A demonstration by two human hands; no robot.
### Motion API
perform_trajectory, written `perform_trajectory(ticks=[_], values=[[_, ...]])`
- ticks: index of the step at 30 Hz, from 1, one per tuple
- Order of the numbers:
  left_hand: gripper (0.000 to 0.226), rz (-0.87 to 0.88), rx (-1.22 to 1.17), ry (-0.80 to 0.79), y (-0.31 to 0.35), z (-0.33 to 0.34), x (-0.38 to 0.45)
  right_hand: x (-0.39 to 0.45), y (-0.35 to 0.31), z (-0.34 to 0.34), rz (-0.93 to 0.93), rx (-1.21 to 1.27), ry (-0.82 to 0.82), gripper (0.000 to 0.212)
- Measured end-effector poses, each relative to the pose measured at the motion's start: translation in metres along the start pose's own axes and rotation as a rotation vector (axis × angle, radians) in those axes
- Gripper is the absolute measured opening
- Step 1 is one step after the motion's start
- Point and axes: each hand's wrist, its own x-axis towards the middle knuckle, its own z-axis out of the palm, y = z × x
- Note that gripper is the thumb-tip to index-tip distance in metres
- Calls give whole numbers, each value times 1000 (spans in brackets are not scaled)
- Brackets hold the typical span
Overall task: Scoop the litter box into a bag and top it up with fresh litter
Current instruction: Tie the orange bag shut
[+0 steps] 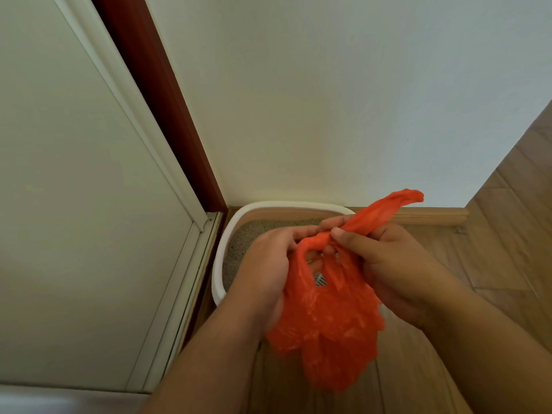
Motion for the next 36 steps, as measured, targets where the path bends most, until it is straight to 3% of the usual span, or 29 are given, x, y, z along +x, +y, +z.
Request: perform_trajectory(ticks=[2,5,7,11,16,18,22,27,31,36], values=[[43,30,28,48,1,-4,3,1,1,1,-1,29,6,22],[28,110,260,42,-1,-11,3,4,5,-1,15,12,10,27],[30,145,357,26,-2,-14,2,6,7,-3,6,1,29,30],[13,127,529,10,-2,-12,-1,8,6,-3,-32,-2,41,33],[30,130,818,29,-4,-8,2,7,5,-2,-10,-54,62,41],[42,122,792,60,-4,-6,3,6,6,0,-9,-107,89,43],[39,10,645,103,-4,-15,6,3,5,2,-62,-224,149,44],[56,3,656,108,-5,-25,8,3,4,-4,-14,-266,175,44],[43,-27,658,237,1,-38,10,8,8,-15,45,-183,202,40],[19,87,806,467,18,-57,5,11,4,-34,115,-70,364,37]])
